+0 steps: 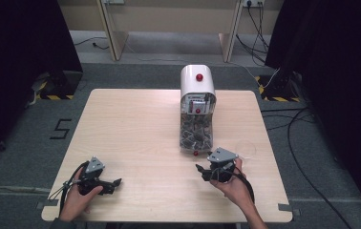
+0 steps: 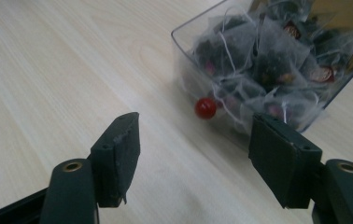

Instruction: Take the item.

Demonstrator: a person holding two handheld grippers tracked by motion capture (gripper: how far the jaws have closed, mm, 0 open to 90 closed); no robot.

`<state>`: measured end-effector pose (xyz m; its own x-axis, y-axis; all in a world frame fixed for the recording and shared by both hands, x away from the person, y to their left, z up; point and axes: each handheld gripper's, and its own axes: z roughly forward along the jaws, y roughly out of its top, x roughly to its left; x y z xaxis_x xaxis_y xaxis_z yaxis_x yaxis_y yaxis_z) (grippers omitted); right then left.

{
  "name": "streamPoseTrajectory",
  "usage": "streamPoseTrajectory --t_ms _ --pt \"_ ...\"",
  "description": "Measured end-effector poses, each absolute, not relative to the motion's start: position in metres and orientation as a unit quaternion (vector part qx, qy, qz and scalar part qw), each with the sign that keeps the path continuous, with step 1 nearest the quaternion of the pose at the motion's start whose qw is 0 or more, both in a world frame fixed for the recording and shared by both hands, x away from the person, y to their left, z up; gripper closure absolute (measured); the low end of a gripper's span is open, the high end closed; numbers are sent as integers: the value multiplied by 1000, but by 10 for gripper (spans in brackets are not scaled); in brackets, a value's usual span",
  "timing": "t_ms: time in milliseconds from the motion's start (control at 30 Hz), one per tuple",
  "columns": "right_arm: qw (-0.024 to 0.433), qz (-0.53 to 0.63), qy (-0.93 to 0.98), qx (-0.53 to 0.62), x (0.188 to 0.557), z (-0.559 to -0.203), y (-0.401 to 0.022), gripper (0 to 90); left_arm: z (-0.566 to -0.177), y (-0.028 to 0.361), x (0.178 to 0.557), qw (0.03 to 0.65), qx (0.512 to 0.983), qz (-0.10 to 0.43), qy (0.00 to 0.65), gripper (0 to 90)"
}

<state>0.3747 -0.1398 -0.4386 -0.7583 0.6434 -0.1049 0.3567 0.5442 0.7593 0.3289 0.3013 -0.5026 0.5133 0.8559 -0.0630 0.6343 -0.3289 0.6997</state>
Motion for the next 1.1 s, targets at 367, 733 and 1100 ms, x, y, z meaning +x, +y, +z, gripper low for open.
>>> streamPoseTrajectory --t_ms 367,733,1100 --pt "222 394 841 296 393 -420 -120 408 -502 301 329 343 799 161 466 0" --pt "253 387 824 326 424 -414 -114 450 -503 301 329 344 799 161 466 0" --pt "256 362 824 354 449 -426 -109 501 -503 301 329 344 799 161 466 0"
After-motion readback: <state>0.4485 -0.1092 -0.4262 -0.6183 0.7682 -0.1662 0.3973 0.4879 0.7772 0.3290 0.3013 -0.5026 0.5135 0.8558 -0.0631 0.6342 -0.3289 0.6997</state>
